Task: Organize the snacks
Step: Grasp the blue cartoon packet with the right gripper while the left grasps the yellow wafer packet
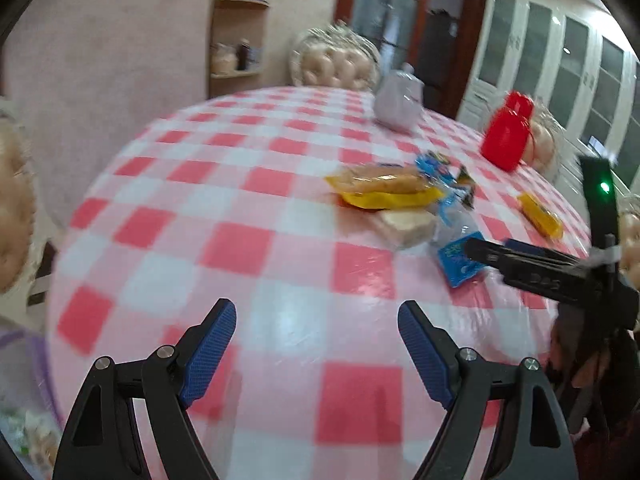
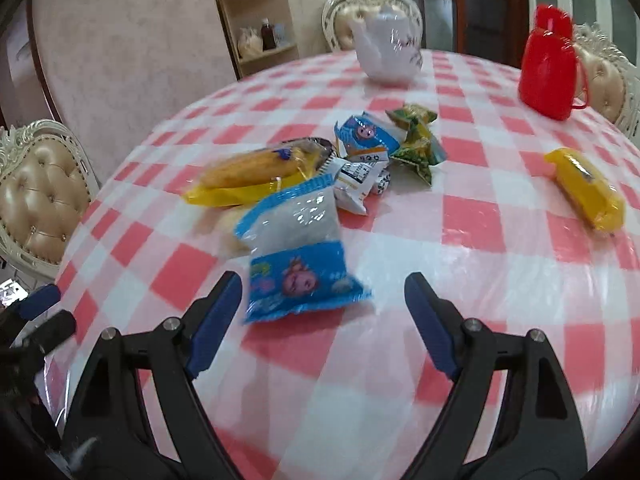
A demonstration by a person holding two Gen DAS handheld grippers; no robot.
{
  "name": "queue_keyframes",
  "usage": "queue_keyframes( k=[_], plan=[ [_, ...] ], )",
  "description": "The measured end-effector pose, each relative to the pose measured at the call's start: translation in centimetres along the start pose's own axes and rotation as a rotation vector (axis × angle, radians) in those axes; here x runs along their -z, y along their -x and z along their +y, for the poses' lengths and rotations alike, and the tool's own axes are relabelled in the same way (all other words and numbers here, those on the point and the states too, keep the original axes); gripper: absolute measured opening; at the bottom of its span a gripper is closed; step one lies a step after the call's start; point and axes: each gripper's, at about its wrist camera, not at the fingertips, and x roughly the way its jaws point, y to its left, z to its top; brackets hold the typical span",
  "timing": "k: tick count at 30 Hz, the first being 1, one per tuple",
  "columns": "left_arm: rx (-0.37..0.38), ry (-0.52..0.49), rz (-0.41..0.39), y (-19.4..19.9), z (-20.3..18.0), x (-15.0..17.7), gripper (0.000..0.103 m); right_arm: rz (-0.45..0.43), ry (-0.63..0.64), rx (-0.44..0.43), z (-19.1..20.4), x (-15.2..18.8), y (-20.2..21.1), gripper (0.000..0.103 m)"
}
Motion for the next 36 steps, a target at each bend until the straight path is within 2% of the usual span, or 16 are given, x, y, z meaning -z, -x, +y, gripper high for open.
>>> queue_keyframes(
  k=[1, 5, 7, 8, 9, 12, 14, 16, 21, 24, 26, 28, 30, 33, 36],
  plan=[
    [0.02, -0.003, 0.009, -0.9, -0.3, -0.5, 0.084, 0.008, 0.007, -0.005, -0.3, 0.0, -0.2, 0.085],
    [0.02, -0.058, 0.024, -3.4, -1.0, -2.0, 0.084, 0.071, 0.083, -0.004, 1.0, -0.6, -2.9, 0.085],
    [0.011, -0.103, 0.035, -4.6, -1.4, -2.8, 0.084, 0.104, 0.103, 0.007, 0.9, -0.3, -3.2, 0.08],
    [0.016, -0.12, 0.042, -5.4, -1.5, -3.4, 0.084, 0.094, 0.1, -0.005, 0.6, -0.2, -3.0, 0.067],
    [0.021, -0.13, 0.048, -6.1, -1.8, -3.9, 0.084, 0.079, 0.095, -0.019, 0.3, -0.2, -2.7, 0.062],
    [0.065, -0.107, 0.058, -7.1, -2.7, -5.1, 0.084, 0.043, 0.077, 0.055, -1.5, 0.3, -1.2, 0.058],
    [0.129, -0.074, 0.041, -7.0, -4.1, -5.5, 0.084, 0.029, -0.026, 0.022, -4.5, 0.8, 0.5, 0.058],
    [0.207, -0.05, 0.049, -7.3, -6.5, -5.7, 0.084, 0.002, -0.089, 0.021, -6.9, 0.8, 2.0, 0.058],
    [0.347, -0.003, 0.102, -9.2, -14.5, -6.6, 0.084, -0.092, -0.204, 0.131, -14.1, 2.6, 7.8, 0.058],
    [0.443, 0.05, 0.148, -11.5, -21.1, -7.3, 0.084, -0.127, -0.292, 0.296, -19.8, 4.3, 10.8, 0.058],
    [0.47, 0.118, 0.173, -13.5, -25.7, -8.0, 0.084, -0.142, -0.358, 0.348, -23.0, 5.3, 12.1, 0.058],
    [0.457, 0.173, 0.189, -15.1, -29.1, -8.6, 0.084, -0.147, -0.401, 0.401, -25.6, 6.2, 13.0, 0.058],
    [0.384, 0.203, 0.184, -16.8, -32.6, -8.9, 0.084, -0.145, -0.431, 0.449, -27.9, 6.6, 13.7, 0.058],
    [0.246, 0.138, 0.181, -18.4, -36.7, -9.6, 0.084, -0.158, -0.471, 0.461, -30.0, 6.9, 14.4, 0.058],
    [0.131, 0.07, 0.147, -19.2, -39.0, -10.7, 0.084, -0.176, -0.528, 0.439, -31.4, 7.0, 15.2, 0.058]
  ],
)
